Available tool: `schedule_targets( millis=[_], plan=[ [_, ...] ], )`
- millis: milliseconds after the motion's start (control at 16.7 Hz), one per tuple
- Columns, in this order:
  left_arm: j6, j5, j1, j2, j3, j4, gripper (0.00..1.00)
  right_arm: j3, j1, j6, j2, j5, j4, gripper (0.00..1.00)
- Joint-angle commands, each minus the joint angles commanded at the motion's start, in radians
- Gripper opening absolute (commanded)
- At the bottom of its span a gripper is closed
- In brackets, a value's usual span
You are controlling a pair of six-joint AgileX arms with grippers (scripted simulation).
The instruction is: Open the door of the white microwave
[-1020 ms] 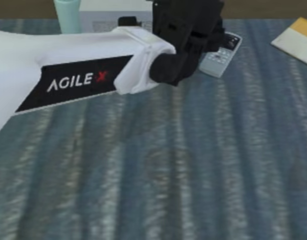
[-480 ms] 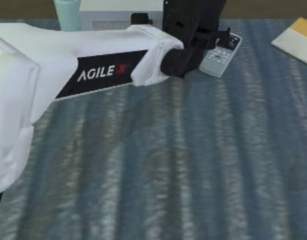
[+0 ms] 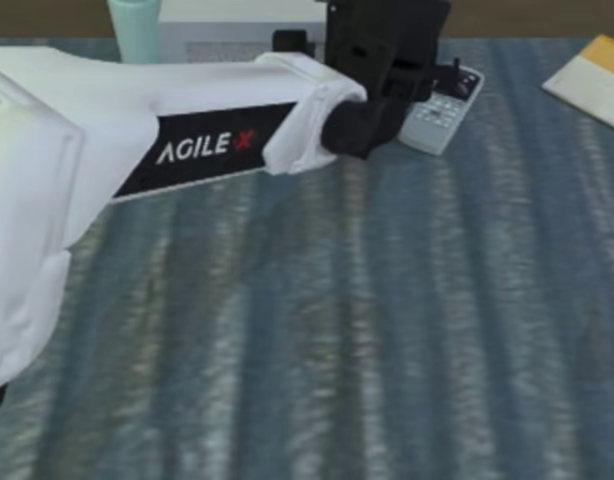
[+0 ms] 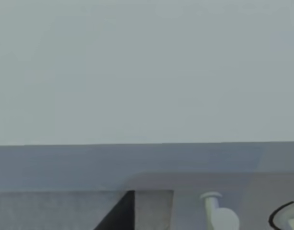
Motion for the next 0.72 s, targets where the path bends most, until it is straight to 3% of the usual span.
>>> schedule_targets(
  millis=[360, 720],
  plan=[
    [0.0, 0.0, 0.0, 0.0, 0.0, 0.0, 0.02, 0.0, 0.0, 0.0, 0.0, 0.0, 0.0, 1.0],
    [0.0, 0.0, 0.0, 0.0, 0.0, 0.0, 0.0, 0.0, 0.0, 0.0, 0.0, 0.0, 0.0, 1.0]
  ],
)
